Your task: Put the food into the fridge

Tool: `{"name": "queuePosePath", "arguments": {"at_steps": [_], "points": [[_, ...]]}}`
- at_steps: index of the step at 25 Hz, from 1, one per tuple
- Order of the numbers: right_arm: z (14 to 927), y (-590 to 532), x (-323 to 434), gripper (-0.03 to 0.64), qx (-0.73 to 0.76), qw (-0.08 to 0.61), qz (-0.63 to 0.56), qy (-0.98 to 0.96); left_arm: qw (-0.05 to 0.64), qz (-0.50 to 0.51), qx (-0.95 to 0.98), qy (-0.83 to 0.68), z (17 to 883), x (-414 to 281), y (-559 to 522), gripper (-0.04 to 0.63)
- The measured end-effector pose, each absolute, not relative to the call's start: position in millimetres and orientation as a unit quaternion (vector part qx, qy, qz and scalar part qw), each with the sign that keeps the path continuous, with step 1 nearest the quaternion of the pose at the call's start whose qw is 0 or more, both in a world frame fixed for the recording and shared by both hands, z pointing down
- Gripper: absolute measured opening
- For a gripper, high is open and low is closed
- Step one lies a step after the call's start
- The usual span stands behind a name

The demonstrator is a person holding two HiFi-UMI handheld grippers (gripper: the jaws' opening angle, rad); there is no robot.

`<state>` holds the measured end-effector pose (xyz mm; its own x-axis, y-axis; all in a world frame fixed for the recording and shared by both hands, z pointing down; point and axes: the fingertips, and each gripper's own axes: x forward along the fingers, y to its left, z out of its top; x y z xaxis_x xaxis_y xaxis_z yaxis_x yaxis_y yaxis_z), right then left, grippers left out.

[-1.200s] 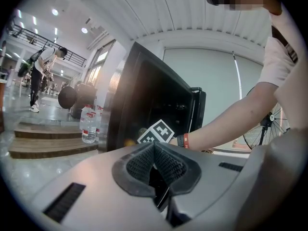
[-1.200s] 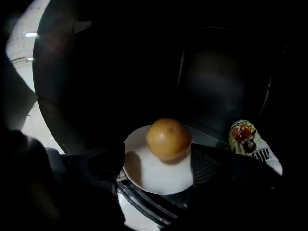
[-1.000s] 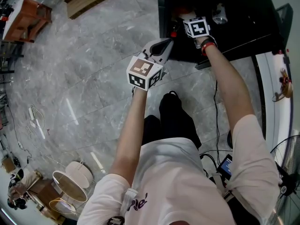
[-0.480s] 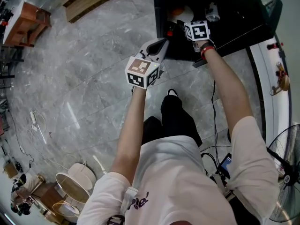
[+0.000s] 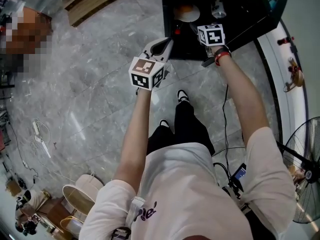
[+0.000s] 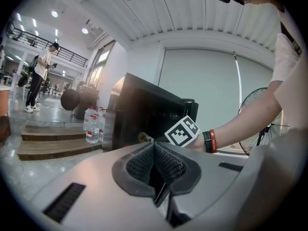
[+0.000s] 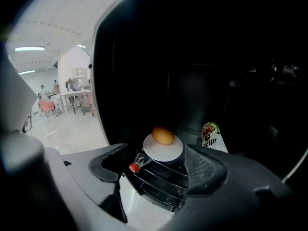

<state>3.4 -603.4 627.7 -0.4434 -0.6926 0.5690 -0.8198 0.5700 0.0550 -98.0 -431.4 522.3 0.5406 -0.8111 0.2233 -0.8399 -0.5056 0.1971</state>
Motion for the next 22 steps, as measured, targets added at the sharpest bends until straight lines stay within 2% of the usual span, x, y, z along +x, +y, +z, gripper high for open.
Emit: {"name": "queuePosePath", "arguments": {"at_steps": [22], "points": [[511, -463, 61, 0.222, 0.468, 0.253, 0.090, -0.842, 0.111, 0.088, 0.877, -0.458, 444, -94, -343, 0.018]]}}
